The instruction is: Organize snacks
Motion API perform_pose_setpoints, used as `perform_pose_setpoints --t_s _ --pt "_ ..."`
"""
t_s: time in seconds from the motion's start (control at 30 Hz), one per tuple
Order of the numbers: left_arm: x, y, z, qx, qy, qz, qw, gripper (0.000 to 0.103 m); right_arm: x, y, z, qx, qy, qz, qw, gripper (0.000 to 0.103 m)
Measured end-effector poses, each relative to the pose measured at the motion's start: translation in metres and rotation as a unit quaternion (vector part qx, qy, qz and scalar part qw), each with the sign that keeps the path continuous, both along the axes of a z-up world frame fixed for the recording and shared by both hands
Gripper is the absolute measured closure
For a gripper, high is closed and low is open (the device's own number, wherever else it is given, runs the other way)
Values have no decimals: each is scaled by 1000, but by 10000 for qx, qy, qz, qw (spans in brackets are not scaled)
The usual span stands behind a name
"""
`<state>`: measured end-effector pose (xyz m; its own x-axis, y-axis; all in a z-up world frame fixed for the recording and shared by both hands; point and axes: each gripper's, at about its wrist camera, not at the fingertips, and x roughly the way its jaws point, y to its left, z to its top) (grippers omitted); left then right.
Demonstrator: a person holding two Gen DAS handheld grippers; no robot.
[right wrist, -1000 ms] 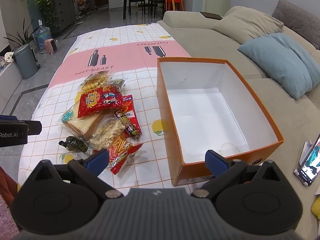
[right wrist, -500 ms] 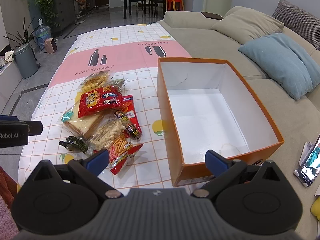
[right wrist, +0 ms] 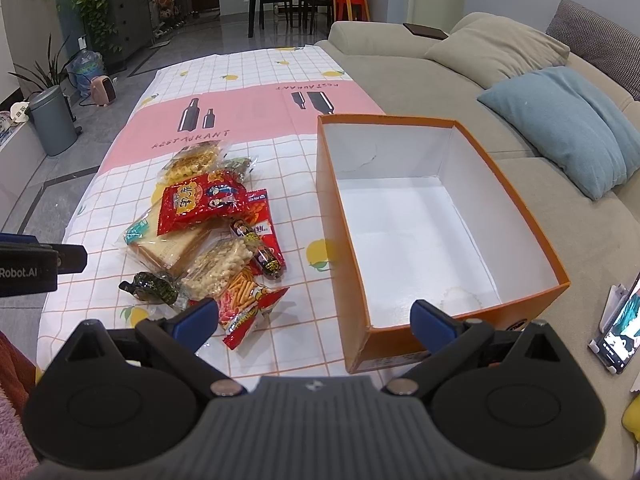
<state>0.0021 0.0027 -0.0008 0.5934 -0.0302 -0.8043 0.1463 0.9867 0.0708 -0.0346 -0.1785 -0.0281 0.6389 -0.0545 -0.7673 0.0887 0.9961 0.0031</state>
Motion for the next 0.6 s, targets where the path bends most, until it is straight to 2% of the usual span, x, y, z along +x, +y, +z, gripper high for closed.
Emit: perform_pose_setpoints --t_s 0.6 --pt "0 0 0 -6 13 6 10000 36 -1 -1 4 16 -34 31 10000 4"
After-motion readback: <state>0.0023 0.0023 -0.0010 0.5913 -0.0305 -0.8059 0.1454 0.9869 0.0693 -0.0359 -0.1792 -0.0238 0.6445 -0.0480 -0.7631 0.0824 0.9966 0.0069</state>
